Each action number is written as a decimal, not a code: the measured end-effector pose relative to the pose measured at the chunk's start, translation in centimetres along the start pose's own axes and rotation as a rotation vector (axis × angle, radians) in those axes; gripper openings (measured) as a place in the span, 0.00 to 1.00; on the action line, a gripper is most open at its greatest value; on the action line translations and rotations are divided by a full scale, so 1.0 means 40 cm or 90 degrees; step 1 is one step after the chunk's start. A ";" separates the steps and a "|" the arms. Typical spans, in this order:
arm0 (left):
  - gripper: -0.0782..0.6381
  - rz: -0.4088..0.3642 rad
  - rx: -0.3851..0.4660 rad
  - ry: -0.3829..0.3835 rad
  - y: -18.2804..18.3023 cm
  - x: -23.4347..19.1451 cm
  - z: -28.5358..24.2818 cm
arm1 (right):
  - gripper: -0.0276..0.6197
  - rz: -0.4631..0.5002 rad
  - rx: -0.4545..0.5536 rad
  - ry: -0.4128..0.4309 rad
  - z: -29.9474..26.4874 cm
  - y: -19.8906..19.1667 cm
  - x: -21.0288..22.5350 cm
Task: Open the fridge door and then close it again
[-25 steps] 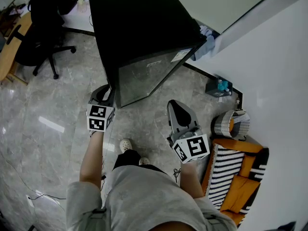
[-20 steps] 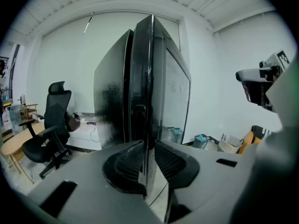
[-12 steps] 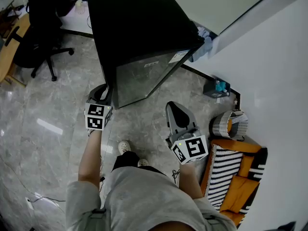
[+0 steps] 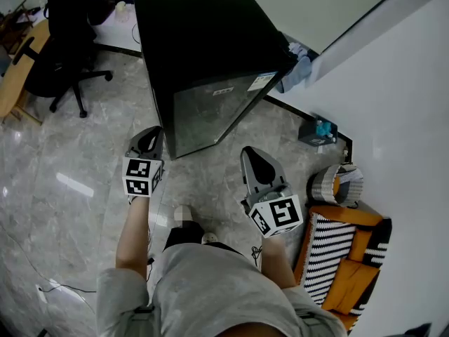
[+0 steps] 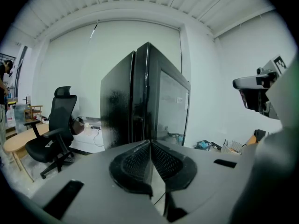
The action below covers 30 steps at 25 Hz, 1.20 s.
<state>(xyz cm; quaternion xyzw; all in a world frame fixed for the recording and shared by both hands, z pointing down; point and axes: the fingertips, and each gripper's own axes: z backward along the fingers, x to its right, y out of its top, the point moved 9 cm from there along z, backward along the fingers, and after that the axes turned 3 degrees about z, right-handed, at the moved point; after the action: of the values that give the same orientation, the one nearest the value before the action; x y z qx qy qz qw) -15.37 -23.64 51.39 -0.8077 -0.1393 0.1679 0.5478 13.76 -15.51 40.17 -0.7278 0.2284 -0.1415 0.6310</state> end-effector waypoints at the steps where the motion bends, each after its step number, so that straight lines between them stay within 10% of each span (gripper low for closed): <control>1: 0.14 -0.002 0.006 0.000 0.004 0.007 0.015 | 0.08 0.000 0.002 0.005 -0.001 0.002 -0.003; 30: 0.13 0.007 0.177 0.059 0.081 0.284 0.534 | 0.08 0.017 0.104 0.089 0.230 0.090 -0.135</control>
<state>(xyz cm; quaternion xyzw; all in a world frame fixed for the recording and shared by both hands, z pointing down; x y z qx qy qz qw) -14.02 -2.25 39.68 -0.7316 -0.0850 0.1512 0.6593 13.14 -5.25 35.59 -0.6589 0.2695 -0.2019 0.6727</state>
